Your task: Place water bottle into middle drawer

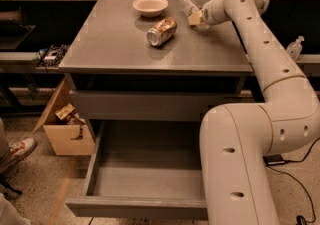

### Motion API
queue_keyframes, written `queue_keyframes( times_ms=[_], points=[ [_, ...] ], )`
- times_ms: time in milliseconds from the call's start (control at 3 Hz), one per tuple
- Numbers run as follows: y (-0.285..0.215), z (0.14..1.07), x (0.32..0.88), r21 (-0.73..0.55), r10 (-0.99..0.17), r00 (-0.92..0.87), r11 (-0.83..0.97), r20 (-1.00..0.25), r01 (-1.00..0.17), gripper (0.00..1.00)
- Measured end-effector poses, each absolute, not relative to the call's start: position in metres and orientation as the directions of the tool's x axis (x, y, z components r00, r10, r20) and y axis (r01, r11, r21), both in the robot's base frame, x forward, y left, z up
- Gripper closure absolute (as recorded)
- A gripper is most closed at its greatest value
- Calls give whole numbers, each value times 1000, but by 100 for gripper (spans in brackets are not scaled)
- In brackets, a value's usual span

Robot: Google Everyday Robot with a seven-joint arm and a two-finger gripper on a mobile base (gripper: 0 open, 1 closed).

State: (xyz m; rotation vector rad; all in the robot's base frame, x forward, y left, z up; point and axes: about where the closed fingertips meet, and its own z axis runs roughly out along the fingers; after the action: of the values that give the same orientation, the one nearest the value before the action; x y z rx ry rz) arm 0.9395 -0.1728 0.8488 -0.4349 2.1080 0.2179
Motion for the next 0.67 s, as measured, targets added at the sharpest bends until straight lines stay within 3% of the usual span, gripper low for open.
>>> queue_keyframes(
  times_ms=[333,667],
  points=[
    [-187,860,930,-7,-214,-483,919,-849,-395,98],
    [-200,885,904,-29,-243,-448,901,-860,-433,100]
  ],
)
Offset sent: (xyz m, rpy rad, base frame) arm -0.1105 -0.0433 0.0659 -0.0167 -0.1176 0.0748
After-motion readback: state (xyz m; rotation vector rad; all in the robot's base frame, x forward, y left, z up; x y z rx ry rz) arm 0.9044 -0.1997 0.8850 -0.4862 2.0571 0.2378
